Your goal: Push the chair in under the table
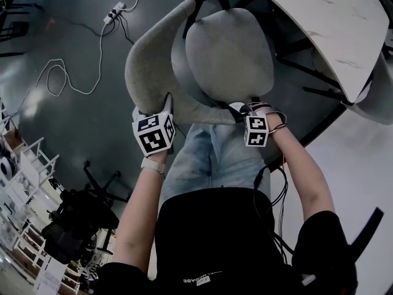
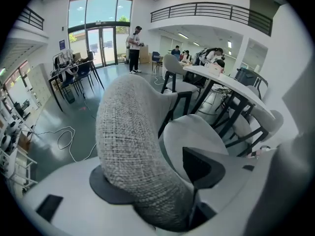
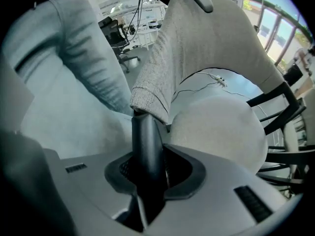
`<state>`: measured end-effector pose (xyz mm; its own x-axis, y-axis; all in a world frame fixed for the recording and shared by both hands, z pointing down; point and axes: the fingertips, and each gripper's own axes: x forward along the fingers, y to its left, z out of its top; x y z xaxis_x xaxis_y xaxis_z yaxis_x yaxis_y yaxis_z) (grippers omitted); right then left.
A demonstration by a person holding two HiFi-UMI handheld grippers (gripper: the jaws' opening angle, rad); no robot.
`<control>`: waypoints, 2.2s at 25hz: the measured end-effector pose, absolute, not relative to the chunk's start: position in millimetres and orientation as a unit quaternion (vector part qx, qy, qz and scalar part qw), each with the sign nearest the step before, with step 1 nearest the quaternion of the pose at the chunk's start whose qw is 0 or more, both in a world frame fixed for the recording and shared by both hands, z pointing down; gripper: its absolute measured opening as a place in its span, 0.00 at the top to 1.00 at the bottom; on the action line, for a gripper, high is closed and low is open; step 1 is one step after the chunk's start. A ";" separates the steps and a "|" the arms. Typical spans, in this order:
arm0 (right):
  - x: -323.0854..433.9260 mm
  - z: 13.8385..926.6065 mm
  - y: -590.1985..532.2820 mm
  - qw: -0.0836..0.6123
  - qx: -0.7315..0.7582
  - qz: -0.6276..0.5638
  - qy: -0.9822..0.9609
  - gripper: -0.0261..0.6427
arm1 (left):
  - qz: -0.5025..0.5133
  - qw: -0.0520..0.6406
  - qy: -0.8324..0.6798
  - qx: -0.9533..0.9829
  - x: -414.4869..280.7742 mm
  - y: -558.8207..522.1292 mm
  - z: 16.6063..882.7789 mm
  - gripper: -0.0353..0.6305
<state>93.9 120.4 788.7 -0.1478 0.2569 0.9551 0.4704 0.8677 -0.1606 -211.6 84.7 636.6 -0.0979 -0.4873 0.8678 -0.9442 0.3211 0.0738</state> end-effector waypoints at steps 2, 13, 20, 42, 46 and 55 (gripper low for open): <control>107.4 788.2 112.8 0.609 -0.250 -0.094 -0.747 0.83 | 0.273 0.427 -0.681 0.529 -196.1 86.1 636.6 0.49; 145.4 785.2 92.6 0.621 -0.279 -0.110 -0.724 0.84 | 0.290 0.444 -0.619 0.578 -150.9 94.9 635.2 0.40; 128.9 741.4 80.4 0.618 -0.182 0.014 -0.764 0.50 | 0.330 0.436 -0.567 0.616 -161.8 113.6 607.1 0.35; -74.4 695.0 159.6 0.485 -0.049 0.043 -0.872 0.50 | 0.519 0.306 -0.456 0.655 -237.0 -34.7 618.2 0.35; -86.8 712.6 154.6 0.506 -0.013 0.014 -0.863 0.50 | 0.578 0.333 -0.415 0.619 -237.8 -21.6 639.5 0.36; -90.1 730.5 150.5 0.532 0.019 0.021 -0.846 0.74 | 0.560 0.472 -0.329 0.597 -229.7 7.1 669.0 0.46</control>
<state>-90.1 150.5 730.5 -0.4329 -0.0095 0.9014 -0.0537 0.9984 -0.0153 -229.7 7.1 669.0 0.1576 0.1365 0.9780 -0.9205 -0.3383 0.1955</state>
